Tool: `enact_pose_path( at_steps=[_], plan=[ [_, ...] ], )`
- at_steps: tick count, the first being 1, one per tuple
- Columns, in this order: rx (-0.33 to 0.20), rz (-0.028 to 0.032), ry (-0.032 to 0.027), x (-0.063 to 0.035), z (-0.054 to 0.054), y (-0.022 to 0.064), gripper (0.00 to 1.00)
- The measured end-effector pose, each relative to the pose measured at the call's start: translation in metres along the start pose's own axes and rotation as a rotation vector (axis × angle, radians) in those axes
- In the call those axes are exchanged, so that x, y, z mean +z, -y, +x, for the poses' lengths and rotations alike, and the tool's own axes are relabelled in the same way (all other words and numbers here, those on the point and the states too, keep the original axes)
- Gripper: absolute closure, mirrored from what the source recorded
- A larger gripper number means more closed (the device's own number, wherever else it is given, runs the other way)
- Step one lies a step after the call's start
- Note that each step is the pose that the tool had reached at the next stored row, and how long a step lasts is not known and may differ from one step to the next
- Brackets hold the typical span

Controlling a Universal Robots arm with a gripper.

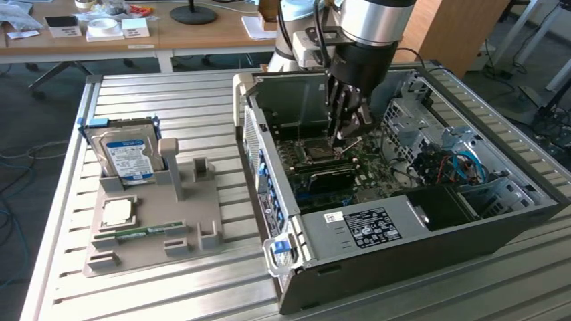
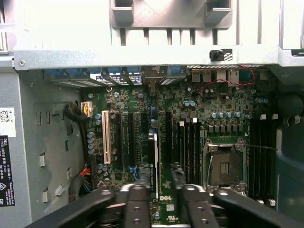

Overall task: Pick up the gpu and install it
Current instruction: 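Press down on the gpu until it lock into place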

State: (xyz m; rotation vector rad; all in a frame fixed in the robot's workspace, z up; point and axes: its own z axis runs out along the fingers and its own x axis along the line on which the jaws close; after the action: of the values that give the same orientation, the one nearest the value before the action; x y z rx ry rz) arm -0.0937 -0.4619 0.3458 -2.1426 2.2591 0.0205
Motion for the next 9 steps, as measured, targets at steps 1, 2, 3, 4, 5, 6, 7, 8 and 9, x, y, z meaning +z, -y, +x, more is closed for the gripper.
enact_pose_path(
  at_steps=[1,2,3,4,5,6,7,8,9],
  plan=[
    [0.000,0.0000,0.0000,0.0000,0.0000,0.0000,0.74],
    [0.000,0.0000,0.0000,0.0000,0.0000,0.0000,0.74],
    [0.000,0.0000,0.0000,0.0000,0.0000,0.0000,0.80],
    [0.000,0.0000,0.0000,0.0000,0.0000,0.0000,0.80],
    [0.000,0.0000,0.0000,0.0000,0.0000,0.0000,0.85],
    [0.000,0.0000,0.0000,0.0000,0.0000,0.0000,0.89],
    [0.000,-0.0001,0.0000,0.0000,0.0000,0.0000,0.89],
    [0.000,0.0000,0.0000,0.0000,0.0000,0.0000,0.89],
    [0.000,0.0000,0.0000,0.0000,0.0000,0.0000,0.89]
  ],
)
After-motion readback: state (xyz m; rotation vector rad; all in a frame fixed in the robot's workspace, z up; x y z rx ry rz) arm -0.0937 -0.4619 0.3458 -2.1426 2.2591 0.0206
